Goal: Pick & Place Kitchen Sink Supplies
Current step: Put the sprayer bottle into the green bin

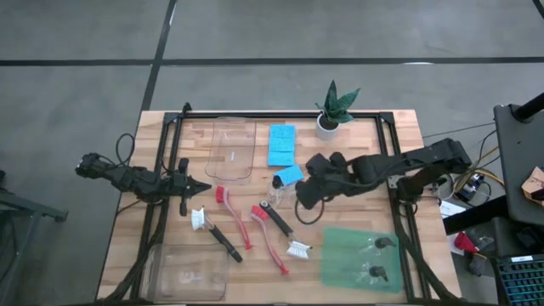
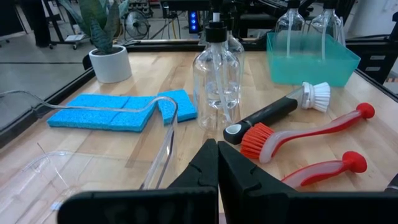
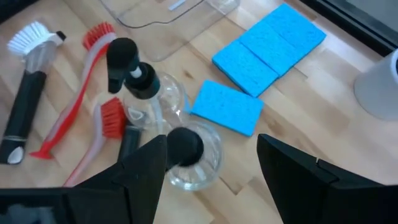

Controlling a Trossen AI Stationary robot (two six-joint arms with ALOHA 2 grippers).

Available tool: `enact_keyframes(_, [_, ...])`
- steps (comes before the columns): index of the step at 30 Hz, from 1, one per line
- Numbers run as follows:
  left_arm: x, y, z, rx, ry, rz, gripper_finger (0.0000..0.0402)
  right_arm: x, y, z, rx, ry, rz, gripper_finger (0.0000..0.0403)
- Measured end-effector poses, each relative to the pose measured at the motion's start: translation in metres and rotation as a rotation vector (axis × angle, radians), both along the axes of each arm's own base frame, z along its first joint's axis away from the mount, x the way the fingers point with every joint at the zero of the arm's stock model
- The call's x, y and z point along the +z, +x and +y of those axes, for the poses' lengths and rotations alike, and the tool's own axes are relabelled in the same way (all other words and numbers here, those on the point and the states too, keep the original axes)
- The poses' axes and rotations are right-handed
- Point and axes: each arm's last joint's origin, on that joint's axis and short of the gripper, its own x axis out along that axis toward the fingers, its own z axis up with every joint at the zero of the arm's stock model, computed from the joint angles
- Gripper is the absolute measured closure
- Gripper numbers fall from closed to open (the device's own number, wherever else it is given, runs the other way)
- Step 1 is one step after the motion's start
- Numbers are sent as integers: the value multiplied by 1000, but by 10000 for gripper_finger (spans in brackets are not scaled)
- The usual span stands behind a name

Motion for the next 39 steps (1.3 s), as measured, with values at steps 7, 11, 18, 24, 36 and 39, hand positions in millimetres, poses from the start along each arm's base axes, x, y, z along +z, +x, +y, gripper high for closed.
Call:
enact_keyframes(7, [0,0,0,0,0,0,401,-12,15,-6,-8,-12,15,156])
enact_keyframes(11, [0,0,0,0,0,0,401,-16,20,-5,-3,-10,13,156])
enact_keyframes(18, [0,0,0,0,0,0,401,-23,26,-3,6,18,25,156])
enact_keyframes(24, [0,0,0,0,0,0,401,-28,27,-3,-11,39,42,156])
enact_keyframes(36, [0,0,0,0,0,0,401,-33,30,-2,-8,51,56,201])
enact_keyframes(39, [0,0,0,0,0,0,401,-33,30,-2,-7,50,57,226])
